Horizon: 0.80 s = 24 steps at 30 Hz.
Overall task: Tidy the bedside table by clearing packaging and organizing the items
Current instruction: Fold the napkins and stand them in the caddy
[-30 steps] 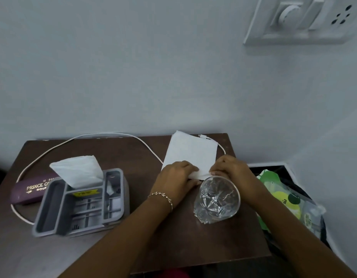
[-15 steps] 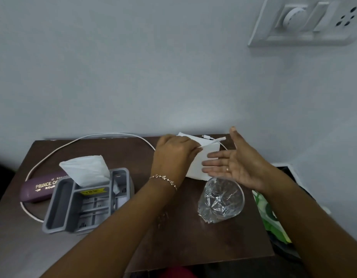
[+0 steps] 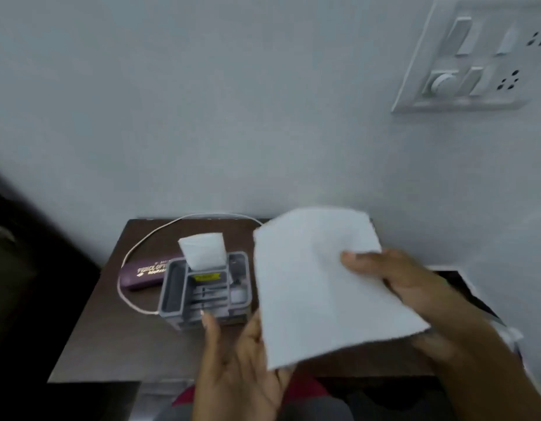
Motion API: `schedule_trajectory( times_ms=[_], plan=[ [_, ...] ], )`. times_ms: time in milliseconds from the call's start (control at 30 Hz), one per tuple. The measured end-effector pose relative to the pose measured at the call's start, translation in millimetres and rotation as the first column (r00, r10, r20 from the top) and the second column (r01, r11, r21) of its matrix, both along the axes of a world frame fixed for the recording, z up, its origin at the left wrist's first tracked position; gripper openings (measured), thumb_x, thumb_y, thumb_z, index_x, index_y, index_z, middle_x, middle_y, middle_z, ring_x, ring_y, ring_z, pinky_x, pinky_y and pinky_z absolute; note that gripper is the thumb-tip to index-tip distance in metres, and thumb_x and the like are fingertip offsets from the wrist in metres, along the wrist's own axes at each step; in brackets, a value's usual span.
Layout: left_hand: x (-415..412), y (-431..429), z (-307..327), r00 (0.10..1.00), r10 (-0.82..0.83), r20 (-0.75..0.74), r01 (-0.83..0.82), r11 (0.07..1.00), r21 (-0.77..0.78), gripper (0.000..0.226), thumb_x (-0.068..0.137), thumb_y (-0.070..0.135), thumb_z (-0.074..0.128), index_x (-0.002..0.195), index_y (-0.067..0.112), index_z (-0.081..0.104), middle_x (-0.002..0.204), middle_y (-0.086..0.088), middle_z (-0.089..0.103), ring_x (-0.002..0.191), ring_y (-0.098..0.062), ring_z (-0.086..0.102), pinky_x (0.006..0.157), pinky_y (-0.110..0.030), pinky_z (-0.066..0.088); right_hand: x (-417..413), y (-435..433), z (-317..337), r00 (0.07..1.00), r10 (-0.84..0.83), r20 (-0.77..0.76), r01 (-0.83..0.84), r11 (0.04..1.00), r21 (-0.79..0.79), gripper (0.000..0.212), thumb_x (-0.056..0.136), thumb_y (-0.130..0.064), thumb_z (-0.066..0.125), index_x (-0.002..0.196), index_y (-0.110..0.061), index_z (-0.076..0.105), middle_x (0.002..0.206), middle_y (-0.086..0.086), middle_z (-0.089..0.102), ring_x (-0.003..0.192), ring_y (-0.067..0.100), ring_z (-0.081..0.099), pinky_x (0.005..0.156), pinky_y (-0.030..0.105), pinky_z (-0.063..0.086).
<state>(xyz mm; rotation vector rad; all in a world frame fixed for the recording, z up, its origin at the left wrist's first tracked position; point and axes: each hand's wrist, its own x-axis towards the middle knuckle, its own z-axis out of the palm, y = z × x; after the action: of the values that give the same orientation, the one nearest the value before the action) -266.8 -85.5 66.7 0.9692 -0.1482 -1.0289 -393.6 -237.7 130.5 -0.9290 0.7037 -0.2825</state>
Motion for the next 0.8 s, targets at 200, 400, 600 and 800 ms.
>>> schedule_trajectory(
  times_ms=[200, 400, 600, 800],
  plan=[
    [2, 52, -9, 0.869, -0.256, -0.423, 0.181, 0.961, -0.21, 0.078, 0.074, 0.071, 0.054, 0.136, 0.024, 0.048, 0.143, -0.009, 0.047, 0.132, -0.03, 0.044, 0.116, -0.046, 0.022, 0, 75, -23, 0.97, 0.163, -0.182, -0.18, 0.981, -0.079, 0.029, 0.087, -0.013, 0.059, 0.115, -0.016, 0.063, 0.107, 0.005, 0.073, 0.099, 0.024, 0.069, 0.094, 0.046, 0.051],
    [2, 86, -10, 0.8, -0.335, -0.498, 0.29, 0.942, -0.168, 0.071, 0.073, 0.049, 0.065, 0.132, 0.013, 0.052, 0.139, -0.016, 0.05, 0.129, -0.037, 0.045, 0.111, -0.05, 0.03, -3, 101, -27, 0.978, 0.135, -0.158, -0.159, 0.975, -0.153, 0.028, 0.09, -0.013, 0.053, 0.117, -0.018, 0.061, 0.111, 0.003, 0.071, 0.102, 0.025, 0.068, 0.093, 0.046, 0.052],
    [8, 89, -12, 0.808, -0.313, -0.499, 0.293, 0.949, -0.12, 0.044, 0.081, 0.028, 0.065, 0.119, 0.005, 0.063, 0.127, -0.02, 0.06, 0.116, -0.038, 0.057, 0.098, -0.051, 0.046, -9, 115, -49, 0.991, 0.046, -0.122, -0.064, 0.988, -0.144, 0.027, 0.093, -0.01, 0.049, 0.117, -0.014, 0.062, 0.113, 0.005, 0.071, 0.105, 0.025, 0.066, 0.094, 0.044, 0.05],
    [6, 76, -27, 0.863, -0.059, -0.502, 0.082, 0.996, 0.023, 0.049, 0.081, 0.014, 0.05, 0.129, 0.006, 0.053, 0.123, -0.016, 0.063, 0.115, -0.029, 0.059, 0.095, -0.042, 0.05, -7, 127, -71, 0.954, -0.036, -0.298, -0.064, 0.946, -0.317, 0.027, 0.097, -0.013, 0.046, 0.119, -0.016, 0.061, 0.11, -0.003, 0.072, 0.102, 0.015, 0.068, 0.093, 0.038, 0.052]
  ],
)
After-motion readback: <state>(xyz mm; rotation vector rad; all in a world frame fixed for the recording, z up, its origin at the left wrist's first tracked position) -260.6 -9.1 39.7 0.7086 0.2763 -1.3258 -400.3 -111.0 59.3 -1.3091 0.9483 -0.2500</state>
